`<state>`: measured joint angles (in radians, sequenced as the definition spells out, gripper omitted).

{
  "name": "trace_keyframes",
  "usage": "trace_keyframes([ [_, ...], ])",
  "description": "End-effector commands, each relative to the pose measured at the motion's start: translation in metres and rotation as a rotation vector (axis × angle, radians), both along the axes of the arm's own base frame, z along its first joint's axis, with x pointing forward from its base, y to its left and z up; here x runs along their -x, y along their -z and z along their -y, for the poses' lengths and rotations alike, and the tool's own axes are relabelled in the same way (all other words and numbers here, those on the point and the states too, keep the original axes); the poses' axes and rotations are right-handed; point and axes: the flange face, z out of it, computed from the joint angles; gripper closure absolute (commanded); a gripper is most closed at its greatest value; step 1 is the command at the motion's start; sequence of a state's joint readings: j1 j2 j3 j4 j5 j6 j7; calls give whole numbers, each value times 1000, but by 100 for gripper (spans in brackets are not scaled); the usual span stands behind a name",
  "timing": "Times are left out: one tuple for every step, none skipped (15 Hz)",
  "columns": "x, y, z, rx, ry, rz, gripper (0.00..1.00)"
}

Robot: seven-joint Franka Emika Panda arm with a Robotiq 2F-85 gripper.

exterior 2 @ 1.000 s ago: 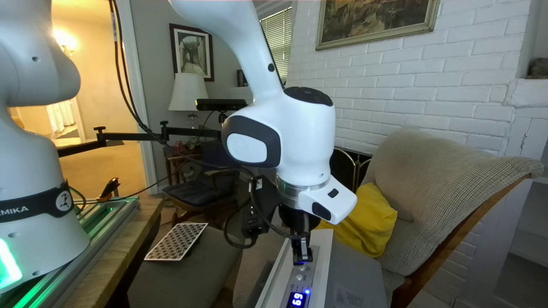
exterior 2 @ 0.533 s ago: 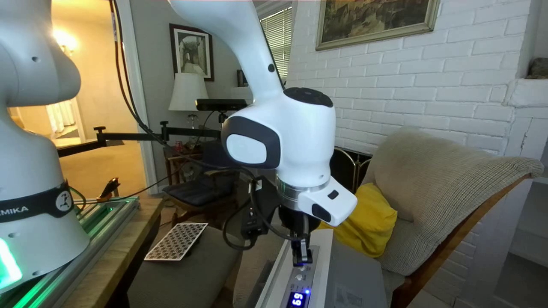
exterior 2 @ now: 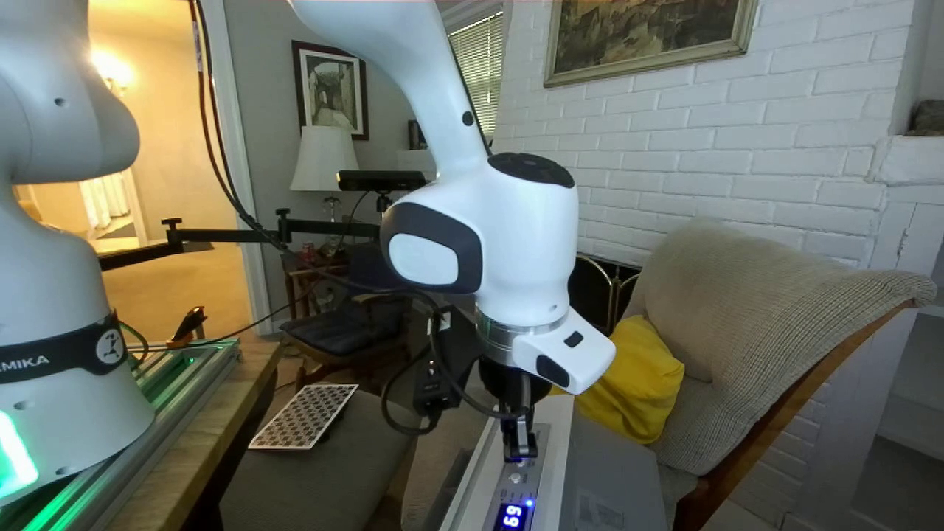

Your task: Press the button on the machine and place the pillow on top of it

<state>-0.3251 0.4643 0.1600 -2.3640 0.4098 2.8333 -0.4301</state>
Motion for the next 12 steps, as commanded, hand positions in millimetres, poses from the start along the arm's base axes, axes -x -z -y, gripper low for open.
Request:
trace_keyframes([
  [-5,4,2,-10,-1,-1,100],
  [-6,4,2,-10,-1,0,100],
  [-6,4,1,-10,-2,2,100],
  [-6,4,1,-11,-2,3,100],
  [-7,4,0,-12,-3,5,100],
  [-7,4,0,-13,-4,4,100],
  [-7,4,-1,-14,-5,4,100],
  [-7,4,-2,-15,-6,4,100],
  [-7,5,-2,-16,-6,3,100],
  [-7,5,-2,-17,-6,3,100],
  [-8,5,-2,-17,-6,2,100],
  [-8,6,-2,-18,-6,2,100],
])
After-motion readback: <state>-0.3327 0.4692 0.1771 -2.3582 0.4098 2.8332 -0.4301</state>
